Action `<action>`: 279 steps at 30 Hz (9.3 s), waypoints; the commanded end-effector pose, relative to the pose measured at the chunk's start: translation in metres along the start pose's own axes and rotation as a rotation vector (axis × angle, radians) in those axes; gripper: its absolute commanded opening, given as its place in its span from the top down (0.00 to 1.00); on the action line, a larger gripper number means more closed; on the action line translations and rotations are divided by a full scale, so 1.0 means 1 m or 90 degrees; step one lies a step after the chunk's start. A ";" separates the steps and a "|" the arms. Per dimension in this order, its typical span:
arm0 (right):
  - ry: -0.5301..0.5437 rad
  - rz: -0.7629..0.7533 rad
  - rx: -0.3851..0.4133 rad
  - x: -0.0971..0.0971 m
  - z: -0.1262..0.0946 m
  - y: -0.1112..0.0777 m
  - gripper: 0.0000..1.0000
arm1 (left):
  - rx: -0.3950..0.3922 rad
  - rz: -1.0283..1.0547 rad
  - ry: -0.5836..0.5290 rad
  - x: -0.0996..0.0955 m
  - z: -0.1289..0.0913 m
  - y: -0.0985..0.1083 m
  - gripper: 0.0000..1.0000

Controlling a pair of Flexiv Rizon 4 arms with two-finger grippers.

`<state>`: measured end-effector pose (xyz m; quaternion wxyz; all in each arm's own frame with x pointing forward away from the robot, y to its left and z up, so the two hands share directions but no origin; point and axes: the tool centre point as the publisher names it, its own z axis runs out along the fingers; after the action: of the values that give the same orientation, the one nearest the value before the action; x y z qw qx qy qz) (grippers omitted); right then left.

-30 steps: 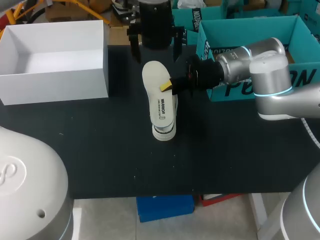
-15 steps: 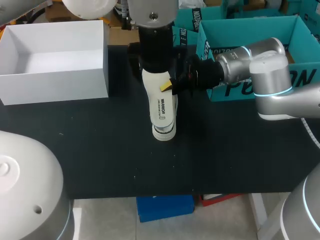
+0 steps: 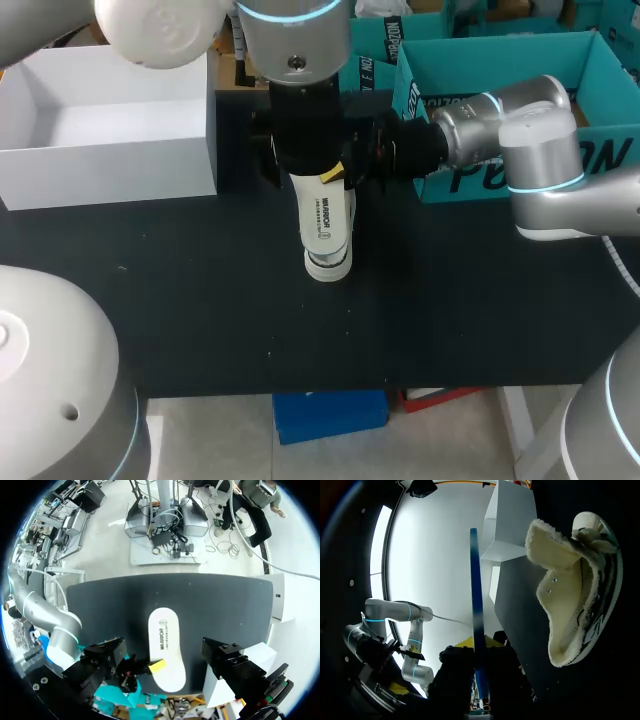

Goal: Take the shoe out of the shoebox, open the shoe tongue, remove and reinsert the insole, then place the shoe into the shoebox

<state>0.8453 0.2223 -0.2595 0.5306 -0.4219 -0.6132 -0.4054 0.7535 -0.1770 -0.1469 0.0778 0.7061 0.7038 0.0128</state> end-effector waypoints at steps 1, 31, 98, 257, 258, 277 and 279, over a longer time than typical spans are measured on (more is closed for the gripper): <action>-0.001 0.001 0.001 -0.001 0.000 0.001 1.00 | 0.004 -0.004 -0.007 0.005 0.008 0.007 0.00; -0.001 0.001 0.001 -0.001 0.000 0.001 1.00 | 0.035 -0.053 -0.076 0.021 0.029 0.100 0.00; -0.001 0.001 0.001 -0.001 0.000 0.001 1.00 | 0.090 -0.098 -0.755 0.048 0.114 0.079 0.00; -0.279 0.064 -0.455 0.071 -0.047 -0.176 0.00 | 0.357 -0.096 -0.553 0.014 0.197 0.044 1.00; -0.279 0.064 -0.455 0.071 -0.047 -0.176 0.00 | 0.355 -0.097 -0.552 0.014 0.197 0.045 1.00; -0.279 0.064 -0.455 0.071 -0.047 -0.176 0.00 | 0.340 -0.105 -0.498 0.014 0.220 0.076 1.00; -0.279 0.064 -0.455 0.071 -0.047 -0.176 0.00 | 0.337 -0.103 -0.495 0.012 0.221 0.080 1.00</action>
<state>0.6877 0.1282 -0.1930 0.2276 -0.6848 -0.5112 -0.4668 0.8541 -0.1800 -0.3555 0.1599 0.5934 0.6551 -0.4395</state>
